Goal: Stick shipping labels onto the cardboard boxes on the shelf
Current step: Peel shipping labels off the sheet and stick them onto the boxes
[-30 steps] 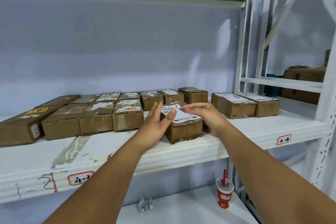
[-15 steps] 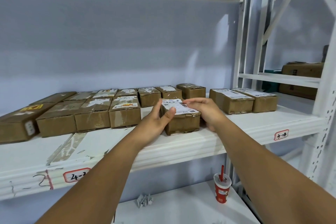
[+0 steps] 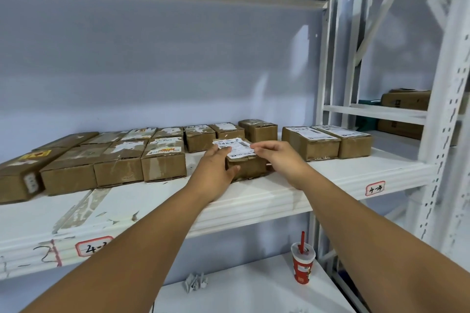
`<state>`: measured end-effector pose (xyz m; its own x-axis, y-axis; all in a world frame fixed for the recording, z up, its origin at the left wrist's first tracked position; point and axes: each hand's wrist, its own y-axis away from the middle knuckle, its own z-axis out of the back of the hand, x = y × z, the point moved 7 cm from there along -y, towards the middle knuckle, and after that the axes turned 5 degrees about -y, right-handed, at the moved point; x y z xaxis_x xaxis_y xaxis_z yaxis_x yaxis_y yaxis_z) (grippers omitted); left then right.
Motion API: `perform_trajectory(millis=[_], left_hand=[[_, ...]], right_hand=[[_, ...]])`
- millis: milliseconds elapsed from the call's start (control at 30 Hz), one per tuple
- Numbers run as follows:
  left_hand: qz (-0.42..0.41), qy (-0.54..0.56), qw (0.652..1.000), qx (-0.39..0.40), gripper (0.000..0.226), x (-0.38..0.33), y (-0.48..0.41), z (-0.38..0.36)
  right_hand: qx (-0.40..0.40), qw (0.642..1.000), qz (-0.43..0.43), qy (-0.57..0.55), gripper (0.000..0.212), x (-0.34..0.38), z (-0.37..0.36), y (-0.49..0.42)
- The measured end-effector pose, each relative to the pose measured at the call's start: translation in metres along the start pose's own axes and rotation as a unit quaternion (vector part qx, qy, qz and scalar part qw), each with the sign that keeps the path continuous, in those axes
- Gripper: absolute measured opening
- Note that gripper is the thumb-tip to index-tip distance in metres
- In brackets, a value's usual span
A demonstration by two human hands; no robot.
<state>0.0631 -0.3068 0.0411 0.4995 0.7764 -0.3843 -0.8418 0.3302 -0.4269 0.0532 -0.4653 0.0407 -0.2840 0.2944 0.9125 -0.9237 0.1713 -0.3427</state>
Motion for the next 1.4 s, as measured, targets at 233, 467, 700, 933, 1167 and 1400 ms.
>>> perform_trajectory(millis=[233, 467, 700, 933, 1167, 1400], left_hand=[[-0.061, -0.088, 0.994, -0.032, 0.042, -0.043, -0.028, -0.022], [-0.063, -0.063, 0.996, -0.022, 0.041, -0.064, -0.057, -0.054], [-0.089, -0.010, 0.996, -0.012, 0.048, -0.066, -0.052, -0.067], [-0.110, 0.034, 0.993, 0.023, 0.059, -0.069, -0.049, -0.067], [-0.090, 0.063, 0.993, 0.031, 0.069, -0.072, -0.046, -0.066], [-0.077, -0.061, 0.992, -0.083, 0.060, -0.077, -0.035, -0.042]], right_hand=[[-0.109, 0.949, 0.081, 0.285, 0.020, 0.014, 0.048, 0.002], [-0.238, 0.851, 0.025, 0.467, 0.043, -0.006, 0.118, 0.000], [-0.139, 0.868, -0.050, 0.474, 0.069, -0.045, 0.131, -0.014], [-0.140, 0.879, -0.050, 0.453, 0.057, -0.040, 0.128, -0.008], [-0.135, 0.881, -0.046, 0.450, 0.063, -0.038, 0.126, -0.006], [-0.218, 0.862, 0.137, 0.437, 0.053, -0.003, 0.109, 0.013]])
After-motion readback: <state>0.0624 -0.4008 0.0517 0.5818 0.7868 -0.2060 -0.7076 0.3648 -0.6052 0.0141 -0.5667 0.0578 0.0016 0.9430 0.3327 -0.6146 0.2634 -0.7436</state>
